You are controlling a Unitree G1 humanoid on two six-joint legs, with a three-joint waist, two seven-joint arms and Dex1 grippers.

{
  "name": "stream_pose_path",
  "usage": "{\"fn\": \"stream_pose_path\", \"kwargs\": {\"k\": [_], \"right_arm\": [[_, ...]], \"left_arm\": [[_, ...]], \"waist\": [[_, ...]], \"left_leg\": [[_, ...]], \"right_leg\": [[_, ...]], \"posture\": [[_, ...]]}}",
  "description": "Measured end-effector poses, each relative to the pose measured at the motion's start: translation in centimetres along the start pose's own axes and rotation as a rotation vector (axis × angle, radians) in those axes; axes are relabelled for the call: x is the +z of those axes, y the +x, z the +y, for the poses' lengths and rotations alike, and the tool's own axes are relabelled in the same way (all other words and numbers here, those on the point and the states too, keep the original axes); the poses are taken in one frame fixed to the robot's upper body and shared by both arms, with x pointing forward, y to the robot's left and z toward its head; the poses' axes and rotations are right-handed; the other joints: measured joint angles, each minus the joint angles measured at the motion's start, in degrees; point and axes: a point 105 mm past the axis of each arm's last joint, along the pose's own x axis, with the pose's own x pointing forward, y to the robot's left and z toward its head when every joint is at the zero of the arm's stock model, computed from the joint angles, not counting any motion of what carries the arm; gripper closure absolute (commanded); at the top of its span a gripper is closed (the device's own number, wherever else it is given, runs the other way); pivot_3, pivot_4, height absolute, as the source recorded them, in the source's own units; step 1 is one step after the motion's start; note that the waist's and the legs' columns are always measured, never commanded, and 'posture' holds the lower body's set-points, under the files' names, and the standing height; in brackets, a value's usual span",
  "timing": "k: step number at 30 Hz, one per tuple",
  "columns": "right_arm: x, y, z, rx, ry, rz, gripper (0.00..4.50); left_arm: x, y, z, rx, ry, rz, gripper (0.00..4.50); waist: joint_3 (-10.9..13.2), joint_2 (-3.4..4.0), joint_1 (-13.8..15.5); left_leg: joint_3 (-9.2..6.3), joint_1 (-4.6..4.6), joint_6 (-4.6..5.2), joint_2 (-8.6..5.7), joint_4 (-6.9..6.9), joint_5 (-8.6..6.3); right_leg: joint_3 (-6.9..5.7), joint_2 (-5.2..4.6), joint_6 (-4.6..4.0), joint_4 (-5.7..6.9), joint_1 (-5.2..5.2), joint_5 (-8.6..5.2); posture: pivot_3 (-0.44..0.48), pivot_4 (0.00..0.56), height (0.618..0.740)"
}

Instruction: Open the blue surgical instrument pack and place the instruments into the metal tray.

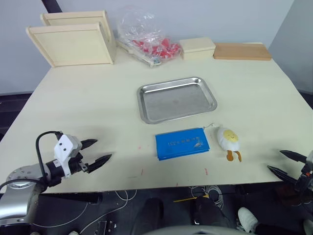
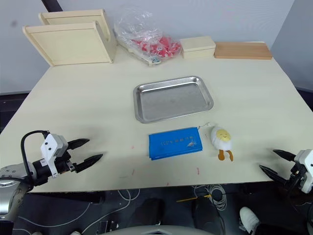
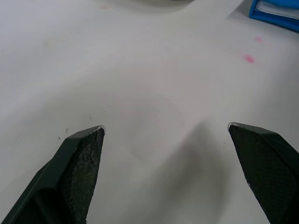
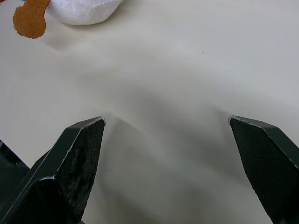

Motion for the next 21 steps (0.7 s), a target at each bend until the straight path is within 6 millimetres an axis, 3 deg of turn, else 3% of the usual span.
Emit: {"fn": "stream_pose_path", "kwargs": {"k": [12, 21], "right_arm": [[0.2, 0.2, 0.0, -0.014, -0.012, -0.022, 0.05], [4.2, 2.1, 1.2, 0.008, -0.065, -0.084, 0.05]], "left_arm": [[-1.0, -0.3, 0.0, -0.031, 0.001, 0.007, 0.0], [-0.9, 0.3, -0.8, -0.127, 0.02, 0.04, 0.0]], "waist": [[0.01, 0.01, 0.0], [0.01, 0.03, 0.03]], "left_leg": [[0.03, 0.0, 0.0, 0.0, 0.0, 0.0], [-0.06, 0.0, 0.0, 0.01, 0.0, 0.0]], "right_leg": [[0.02, -0.01, 0.0, 0.0, 0.0, 0.0], [0.02, 0.0, 0.0, 0.01, 0.0, 0.0]], "posture": [[0.0, 0.15, 0.74], [0.0, 0.15, 0.74]]}}
